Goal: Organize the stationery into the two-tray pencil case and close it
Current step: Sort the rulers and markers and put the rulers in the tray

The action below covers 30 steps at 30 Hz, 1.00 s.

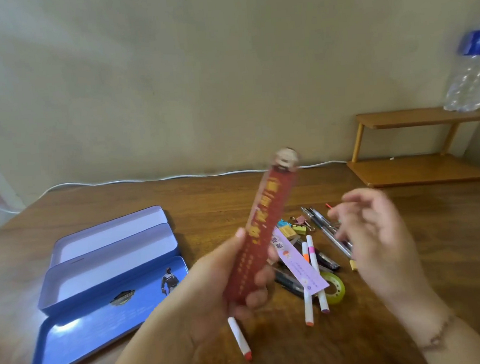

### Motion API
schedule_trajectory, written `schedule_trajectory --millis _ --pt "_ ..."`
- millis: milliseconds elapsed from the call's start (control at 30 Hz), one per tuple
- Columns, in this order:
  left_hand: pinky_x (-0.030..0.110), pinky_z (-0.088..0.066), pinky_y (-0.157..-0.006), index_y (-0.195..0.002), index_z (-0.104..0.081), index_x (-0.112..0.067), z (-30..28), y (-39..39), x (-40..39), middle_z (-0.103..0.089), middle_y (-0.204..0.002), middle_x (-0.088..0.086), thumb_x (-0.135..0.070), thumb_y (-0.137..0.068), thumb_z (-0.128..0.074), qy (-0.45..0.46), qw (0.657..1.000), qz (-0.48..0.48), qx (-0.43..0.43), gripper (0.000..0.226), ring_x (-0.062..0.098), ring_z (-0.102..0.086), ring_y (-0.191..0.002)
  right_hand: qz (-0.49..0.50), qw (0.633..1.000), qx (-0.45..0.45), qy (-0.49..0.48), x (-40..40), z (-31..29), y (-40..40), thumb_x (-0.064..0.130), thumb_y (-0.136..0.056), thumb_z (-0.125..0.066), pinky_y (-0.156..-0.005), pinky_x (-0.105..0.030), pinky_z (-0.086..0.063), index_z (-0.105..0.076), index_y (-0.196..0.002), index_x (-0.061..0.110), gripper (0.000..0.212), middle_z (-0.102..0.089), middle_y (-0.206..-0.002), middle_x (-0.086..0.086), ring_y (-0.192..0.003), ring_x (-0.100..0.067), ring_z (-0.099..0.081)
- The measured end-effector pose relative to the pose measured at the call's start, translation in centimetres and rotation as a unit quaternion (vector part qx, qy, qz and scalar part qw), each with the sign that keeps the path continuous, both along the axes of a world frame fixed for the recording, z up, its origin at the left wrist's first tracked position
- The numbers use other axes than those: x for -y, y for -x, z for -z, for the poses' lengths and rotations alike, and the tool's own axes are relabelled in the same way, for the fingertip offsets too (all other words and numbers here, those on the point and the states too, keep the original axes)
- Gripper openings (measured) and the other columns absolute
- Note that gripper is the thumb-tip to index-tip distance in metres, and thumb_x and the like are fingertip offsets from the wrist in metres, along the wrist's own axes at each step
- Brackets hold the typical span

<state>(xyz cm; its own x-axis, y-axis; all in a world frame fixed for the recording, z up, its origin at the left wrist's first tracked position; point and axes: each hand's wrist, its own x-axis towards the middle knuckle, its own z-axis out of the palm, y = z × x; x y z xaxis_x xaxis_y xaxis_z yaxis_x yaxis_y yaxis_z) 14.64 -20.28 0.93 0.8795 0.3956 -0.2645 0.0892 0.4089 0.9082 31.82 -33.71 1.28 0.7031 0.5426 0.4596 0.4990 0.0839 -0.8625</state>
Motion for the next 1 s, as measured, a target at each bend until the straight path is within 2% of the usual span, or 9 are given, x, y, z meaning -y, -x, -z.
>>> schedule_trajectory --millis 67,100,200,300,467,567,700,833,1000 --pt "0.018 -0.021 -0.04 -0.085 -0.067 -0.017 -0.3 0.3 -1.0 -0.048 -0.068 0.003 -0.052 -0.099 -0.031 0.076 0.994 -0.036 0.064 0.053 0.015 -0.044 -0.048 0.074 0.954 0.215 0.196 -0.5 1.1 0.7 0.051 -0.081 -0.061 -0.052 -0.014 -0.036 -0.055 -0.085 0.038 0.015 -0.06 -0.088 0.017 -0.074 -0.003 -0.054" --pt "0.017 -0.022 -0.038 -0.084 -0.068 -0.017 -0.6 0.5 -1.5 -0.048 -0.068 0.002 -0.051 -0.099 -0.03 0.095 0.991 -0.068 0.068 0.053 0.015 -0.043 -0.049 0.075 0.927 0.254 0.266 -0.9 1.5 1.3 0.056 -0.079 -0.063 -0.053 -0.015 -0.034 -0.054 -0.082 0.038 0.02 -0.056 -0.089 0.019 -0.078 -0.002 -0.051" --pt "0.02 -0.035 -0.036 -0.092 -0.067 -0.014 -0.3 0.1 -1.5 -0.054 -0.07 0.004 -0.051 -0.1 -0.029 0.124 0.984 -0.113 0.064 0.054 0.017 -0.05 -0.052 0.076 0.873 0.296 0.379 -1.9 2.2 2.7 0.075 -0.071 -0.054 -0.059 -0.024 -0.037 -0.048 -0.08 0.038 0.038 -0.05 -0.09 0.018 -0.089 -0.006 -0.045" --pt "0.024 -0.043 -0.039 -0.102 -0.066 -0.012 -0.2 0.1 -1.2 -0.06 -0.073 0.006 -0.052 -0.101 -0.028 0.14 0.981 -0.123 0.047 0.055 0.019 -0.056 -0.055 0.089 0.849 0.334 0.4 -2.6 2.2 3.0 0.072 -0.073 -0.052 -0.064 -0.028 -0.037 -0.042 -0.078 0.036 0.038 -0.047 -0.087 0.015 -0.09 -0.01 -0.042" --pt "0.026 -0.049 -0.045 -0.107 -0.062 -0.011 -0.2 -0.2 -0.9 -0.063 -0.076 0.009 -0.053 -0.101 -0.026 0.158 0.98 -0.11 0.057 0.055 0.022 -0.06 -0.059 0.1 0.865 0.303 0.388 -2.8 1.9 2.6 0.06 -0.075 -0.06 -0.053 -0.023 -0.03 -0.041 -0.074 0.035 0.031 -0.048 -0.077 0.016 -0.08 -0.007 -0.043" --pt "0.029 -0.053 -0.049 -0.11 -0.059 -0.01 -0.3 -0.2 -0.8 -0.065 -0.079 0.012 -0.053 -0.101 -0.027 0.173 0.977 -0.102 0.071 0.055 0.025 -0.063 -0.063 0.087 0.909 0.205 0.353 -2.2 1.4 1.6 0.051 -0.074 -0.069 -0.048 -0.022 -0.035 -0.048 -0.073 0.032 0.028 -0.054 -0.074 0.017 -0.07 -0.003 -0.051" --pt "0.038 -0.059 -0.06 -0.121 -0.056 -0.009 0.0 -0.5 -0.4 -0.069 -0.095 0.017 -0.055 -0.098 -0.031 0.139 0.984 -0.09 0.069 0.058 0.028 -0.069 -0.08 0.084 0.967 0.127 0.205 -1.4 0.4 0.7 0.044 -0.074 -0.073 -0.046 -0.018 -0.041 -0.054 -0.074 0.032 0.022 -0.06 -0.071 0.016 -0.065 -0.003 -0.058" --pt "0.041 -0.06 -0.065 -0.117 -0.064 -0.016 0.9 -1.4 1.2 -0.073 -0.107 0.017 -0.055 -0.095 -0.035 0.051 0.996 -0.073 0.028 0.054 0.027 -0.072 -0.09 -0.041 0.993 0.046 0.104 -1.8 0.5 3.8 0.056 -0.068 -0.069 -0.055 -0.017 -0.047 -0.059 -0.082 0.036 0.026 -0.063 -0.084 0.02 -0.078 -0.001 -0.059" --pt "0.034 -0.056 -0.053 -0.1 -0.072 -0.027 0.7 -1.3 2.6 -0.071 -0.08 0.012 -0.055 -0.08 -0.047 0.033 0.997 -0.034 0.054 0.042 0.02 -0.066 -0.058 -0.056 0.97 0.178 0.153 -2.3 2.1 5.1 0.056 -0.072 -0.065 -0.075 -0.017 -0.043 -0.058 -0.085 0.046 0.018 -0.053 -0.094 0.028 -0.097 0.004 -0.049"
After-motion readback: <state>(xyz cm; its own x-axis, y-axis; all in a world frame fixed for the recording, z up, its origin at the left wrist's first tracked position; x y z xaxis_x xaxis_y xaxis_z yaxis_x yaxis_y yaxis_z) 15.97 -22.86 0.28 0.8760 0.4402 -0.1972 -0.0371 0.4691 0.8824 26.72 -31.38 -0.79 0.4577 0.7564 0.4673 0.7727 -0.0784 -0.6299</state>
